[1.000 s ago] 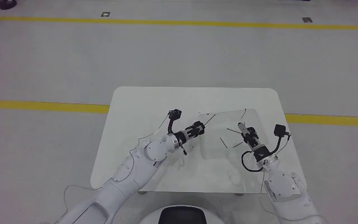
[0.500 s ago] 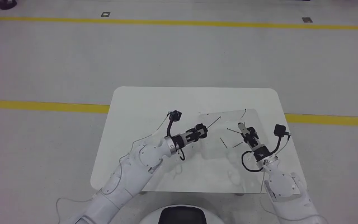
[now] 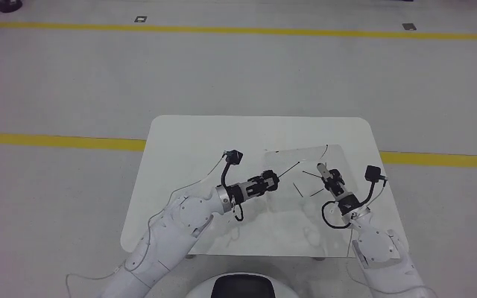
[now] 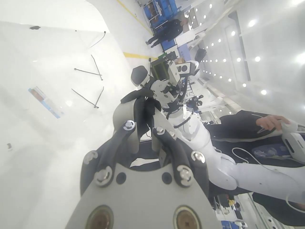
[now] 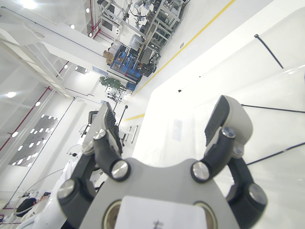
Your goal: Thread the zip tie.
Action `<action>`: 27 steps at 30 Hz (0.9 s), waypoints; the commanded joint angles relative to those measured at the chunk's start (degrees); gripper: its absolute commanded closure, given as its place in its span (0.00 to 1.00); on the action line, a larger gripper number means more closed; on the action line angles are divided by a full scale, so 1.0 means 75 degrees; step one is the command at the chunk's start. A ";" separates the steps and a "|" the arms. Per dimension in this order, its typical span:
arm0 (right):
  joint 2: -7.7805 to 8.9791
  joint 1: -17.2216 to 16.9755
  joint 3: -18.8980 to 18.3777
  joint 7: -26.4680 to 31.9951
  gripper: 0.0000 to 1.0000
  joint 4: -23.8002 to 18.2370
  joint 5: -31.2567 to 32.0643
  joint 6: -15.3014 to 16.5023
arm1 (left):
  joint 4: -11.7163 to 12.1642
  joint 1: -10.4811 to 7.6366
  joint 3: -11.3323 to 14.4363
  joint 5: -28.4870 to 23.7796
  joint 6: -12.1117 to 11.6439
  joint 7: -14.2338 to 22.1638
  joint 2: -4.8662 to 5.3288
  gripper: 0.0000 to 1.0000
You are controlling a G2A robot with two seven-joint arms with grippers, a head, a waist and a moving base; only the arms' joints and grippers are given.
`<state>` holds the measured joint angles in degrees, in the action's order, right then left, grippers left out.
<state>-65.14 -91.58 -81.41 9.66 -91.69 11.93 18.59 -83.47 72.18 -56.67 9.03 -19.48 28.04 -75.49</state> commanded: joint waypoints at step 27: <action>-0.0162 0.0445 -0.0470 -0.1510 0.00 -0.1197 0.0387 -0.3237 | 0.0000 0.0001 -0.0001 -0.0003 0.0000 -0.0012 -0.0002 1.00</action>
<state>-66.27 -88.52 -85.18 -1.06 -100.62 14.24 -4.68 -83.47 72.19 -56.67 9.01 -19.48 27.95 -75.51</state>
